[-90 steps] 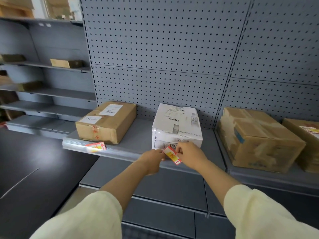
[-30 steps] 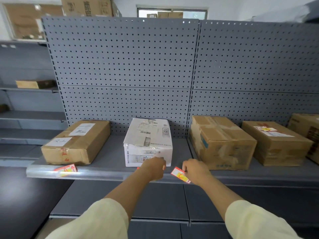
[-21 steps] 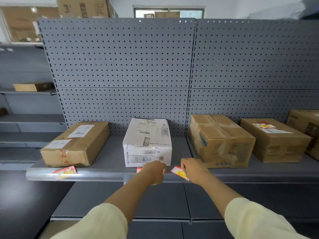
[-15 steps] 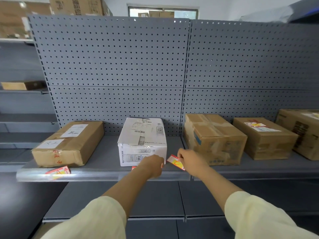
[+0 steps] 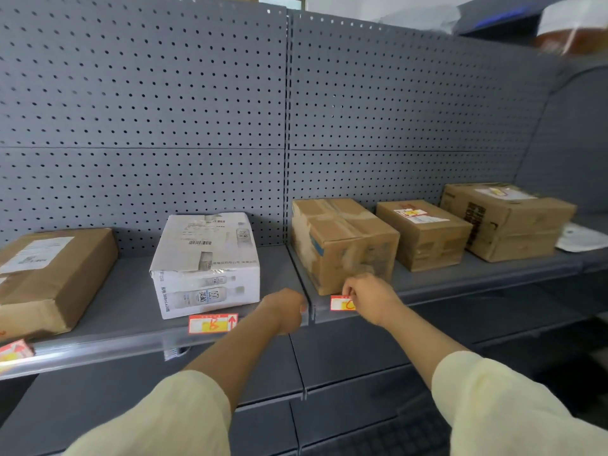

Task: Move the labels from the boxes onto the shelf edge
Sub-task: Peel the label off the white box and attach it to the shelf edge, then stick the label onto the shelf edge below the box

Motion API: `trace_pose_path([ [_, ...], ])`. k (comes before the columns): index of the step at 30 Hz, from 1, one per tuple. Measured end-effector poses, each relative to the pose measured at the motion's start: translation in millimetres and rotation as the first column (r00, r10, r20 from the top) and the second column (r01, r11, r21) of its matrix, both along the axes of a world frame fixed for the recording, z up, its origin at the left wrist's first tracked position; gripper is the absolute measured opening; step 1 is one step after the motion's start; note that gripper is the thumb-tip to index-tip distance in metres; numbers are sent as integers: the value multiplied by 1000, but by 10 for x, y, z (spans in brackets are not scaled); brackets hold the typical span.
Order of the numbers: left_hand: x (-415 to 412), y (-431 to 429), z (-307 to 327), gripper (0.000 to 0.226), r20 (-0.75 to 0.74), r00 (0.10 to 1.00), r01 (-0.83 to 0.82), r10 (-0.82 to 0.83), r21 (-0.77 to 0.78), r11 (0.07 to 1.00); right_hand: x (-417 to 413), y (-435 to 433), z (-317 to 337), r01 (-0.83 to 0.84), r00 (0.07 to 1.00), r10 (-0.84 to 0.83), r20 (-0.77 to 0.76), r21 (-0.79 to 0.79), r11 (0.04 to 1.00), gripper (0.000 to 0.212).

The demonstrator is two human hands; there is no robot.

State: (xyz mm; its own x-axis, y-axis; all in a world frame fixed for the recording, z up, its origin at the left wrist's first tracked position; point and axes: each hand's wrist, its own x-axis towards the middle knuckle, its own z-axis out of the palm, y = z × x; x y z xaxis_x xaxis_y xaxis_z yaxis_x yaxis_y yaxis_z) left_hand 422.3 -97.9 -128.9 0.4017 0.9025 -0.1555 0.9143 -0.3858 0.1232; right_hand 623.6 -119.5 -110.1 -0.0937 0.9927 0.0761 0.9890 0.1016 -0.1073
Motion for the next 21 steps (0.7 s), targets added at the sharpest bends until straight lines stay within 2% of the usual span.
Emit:
trace_pose_path([
  [5, 379, 62, -21, 39, -17, 999, 41, -42, -55, 998, 376, 44, -41, 53, 999, -53, 12, 0, 999, 24],
  [9, 671, 129, -35, 41, -28, 999, 17, -19, -77, 997, 629, 222, -86, 18, 1000, -18, 13, 2, 1000, 24],
  [21, 1255, 159, -84, 43, -25, 974, -224, 223, -14, 975, 992, 672, -183, -320, 946, 320, -55, 24, 947, 23],
])
